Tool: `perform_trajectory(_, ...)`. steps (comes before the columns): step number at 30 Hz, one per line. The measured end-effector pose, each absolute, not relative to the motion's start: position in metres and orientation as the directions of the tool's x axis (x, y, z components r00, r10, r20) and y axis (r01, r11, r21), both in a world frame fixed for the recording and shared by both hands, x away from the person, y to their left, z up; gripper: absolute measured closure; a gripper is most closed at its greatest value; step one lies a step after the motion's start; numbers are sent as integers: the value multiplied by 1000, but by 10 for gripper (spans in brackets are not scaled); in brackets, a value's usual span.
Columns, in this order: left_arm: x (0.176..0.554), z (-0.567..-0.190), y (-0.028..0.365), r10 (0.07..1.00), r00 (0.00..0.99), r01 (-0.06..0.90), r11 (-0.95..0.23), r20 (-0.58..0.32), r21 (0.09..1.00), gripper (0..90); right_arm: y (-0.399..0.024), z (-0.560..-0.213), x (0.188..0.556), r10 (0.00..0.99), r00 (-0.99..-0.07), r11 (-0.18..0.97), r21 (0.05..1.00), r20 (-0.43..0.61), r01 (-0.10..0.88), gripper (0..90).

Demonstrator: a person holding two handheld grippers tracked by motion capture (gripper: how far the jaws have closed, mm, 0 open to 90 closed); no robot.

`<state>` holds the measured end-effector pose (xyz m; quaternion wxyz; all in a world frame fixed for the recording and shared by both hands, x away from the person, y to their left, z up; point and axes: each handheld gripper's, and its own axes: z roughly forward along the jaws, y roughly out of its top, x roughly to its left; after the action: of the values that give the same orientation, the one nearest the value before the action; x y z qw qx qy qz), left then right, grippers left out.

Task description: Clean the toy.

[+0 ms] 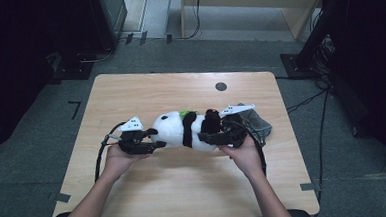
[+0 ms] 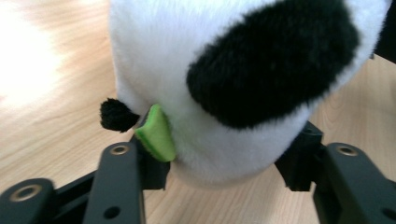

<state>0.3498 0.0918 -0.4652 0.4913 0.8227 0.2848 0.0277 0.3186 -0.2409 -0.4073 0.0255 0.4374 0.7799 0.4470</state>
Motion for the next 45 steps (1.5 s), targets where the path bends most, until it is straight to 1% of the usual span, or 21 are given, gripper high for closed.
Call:
perform_trajectory(4,347,-460,94,504,841,405,-343,-198,848,561,-241,-406,319,719,-617,214,742,321,635,369)
perform_trajectory(7,347,-457,96,492,841,422,-334,-226,843,605,-244,-407,320,716,-633,209,774,296,598,309)
perform_trajectory(9,348,-457,98,492,835,439,-325,-247,838,623,-247,-409,322,702,-638,191,780,316,596,286)
perform_trajectory(13,352,-454,107,468,830,465,-276,-305,841,626,-254,-417,323,661,-690,172,836,294,522,228)
perform_trajectory(14,352,-454,109,468,826,470,-265,-314,842,633,-257,-418,321,644,-712,170,855,279,489,174)
perform_trajectory(17,354,-451,115,481,813,484,-245,-327,840,634,-259,-418,320,649,-712,177,857,268,485,147)
perform_trajectory(19,356,-447,121,492,798,493,-201,-348,846,634,-264,-423,319,616,-732,164,861,292,482,114)
perform_trajectory(21,356,-446,122,492,798,488,-192,-347,851,633,-264,-429,319,600,-747,192,856,284,480,66)
perform_trajectory(23,356,-443,120,483,799,491,-182,-357,852,633,-262,-432,319,600,-753,206,857,269,471,54)
perform_trajectory(26,353,-441,113,463,810,492,-199,-361,848,631,-253,-440,319,621,-743,201,865,250,459,42)
perform_trajectory(28,351,-440,108,462,807,499,-203,-367,842,631,-244,-441,321,665,-699,183,850,263,494,18)
perform_trajectory(31,351,-440,107,468,804,501,-198,-368,843,627,-242,-444,319,683,-701,202,871,204,449,60)
perform_trajectory(33,351,-440,106,479,799,502,-196,-365,842,618,-239,-443,317,698,-701,237,879,143,415,145)
perform_trajectory(35,350,-441,105,491,800,492,-206,-345,846,554,-240,-443,317,709,-692,233,882,134,409,246)
perform_trajectory(36,350,-442,104,494,803,485,-217,-334,847,554,-240,-443,317,709,-692,233,882,134,409,246)
perform_trajectory(37,350,-443,103,502,805,477,-230,-317,848,497,-241,-442,317,710,-688,228,877,148,424,323)
perform_trajectory(38,349,-444,102,507,805,472,-232,-308,851,497,-241,-442,317,710,-688,228,877,148,424,323)
perform_trajectory(40,350,-445,101,509,810,459,-238,-293,856,432,-244,-440,318,713,-679,213,869,173,446,370)
perform_trajectory(43,350,-446,101,499,829,404,-225,-251,887,329,-251,-434,322,708,-649,143,845,276,516,394)
perform_trajectory(44,349,-447,102,496,841,369,-234,-216,900,305,-256,-431,323,705,-636,109,837,315,536,404)
perform_trajectory(45,349,-447,102,496,841,369,-234,-216,900,302,-258,-430,323,706,-631,100,837,322,538,417)
